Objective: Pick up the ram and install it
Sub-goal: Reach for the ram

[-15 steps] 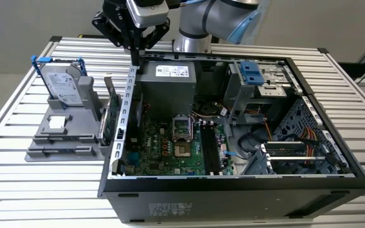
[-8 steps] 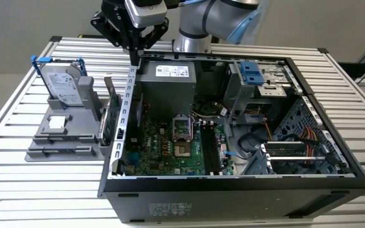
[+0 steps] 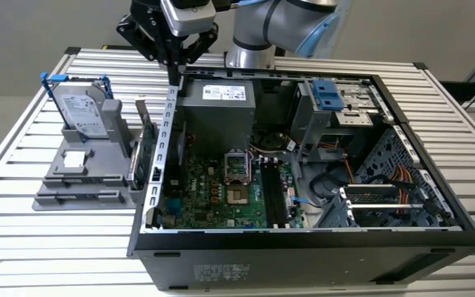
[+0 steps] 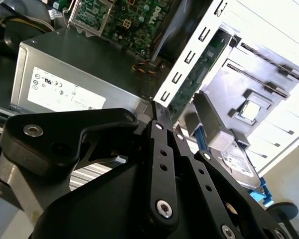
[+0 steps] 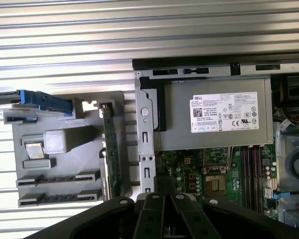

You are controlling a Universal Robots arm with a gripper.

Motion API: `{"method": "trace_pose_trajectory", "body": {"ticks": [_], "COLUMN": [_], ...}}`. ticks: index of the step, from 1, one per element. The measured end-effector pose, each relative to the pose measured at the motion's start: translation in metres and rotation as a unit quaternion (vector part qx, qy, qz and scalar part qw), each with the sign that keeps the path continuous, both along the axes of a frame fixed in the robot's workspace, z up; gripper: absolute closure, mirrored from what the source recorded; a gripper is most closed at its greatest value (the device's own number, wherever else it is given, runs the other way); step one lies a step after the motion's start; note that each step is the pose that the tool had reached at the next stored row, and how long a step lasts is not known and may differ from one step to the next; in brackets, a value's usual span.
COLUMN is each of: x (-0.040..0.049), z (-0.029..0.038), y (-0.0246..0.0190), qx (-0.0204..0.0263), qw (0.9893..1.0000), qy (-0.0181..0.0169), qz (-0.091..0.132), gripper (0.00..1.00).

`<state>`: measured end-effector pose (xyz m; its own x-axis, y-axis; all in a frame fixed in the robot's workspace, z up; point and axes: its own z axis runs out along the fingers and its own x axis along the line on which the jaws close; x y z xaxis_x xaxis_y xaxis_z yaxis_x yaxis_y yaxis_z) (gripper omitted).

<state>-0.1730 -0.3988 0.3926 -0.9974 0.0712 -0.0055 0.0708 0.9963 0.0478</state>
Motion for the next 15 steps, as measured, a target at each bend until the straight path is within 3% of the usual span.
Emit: {"method": "trace_pose_trajectory", "body": {"ticks": [15], "x": [-0.0039], "z": [0.0], "y": [0.0], "qx": [0.0], "qw": [1.0], "qy": [0.0002], "qz": [0.0], "gripper": [1.0]}}
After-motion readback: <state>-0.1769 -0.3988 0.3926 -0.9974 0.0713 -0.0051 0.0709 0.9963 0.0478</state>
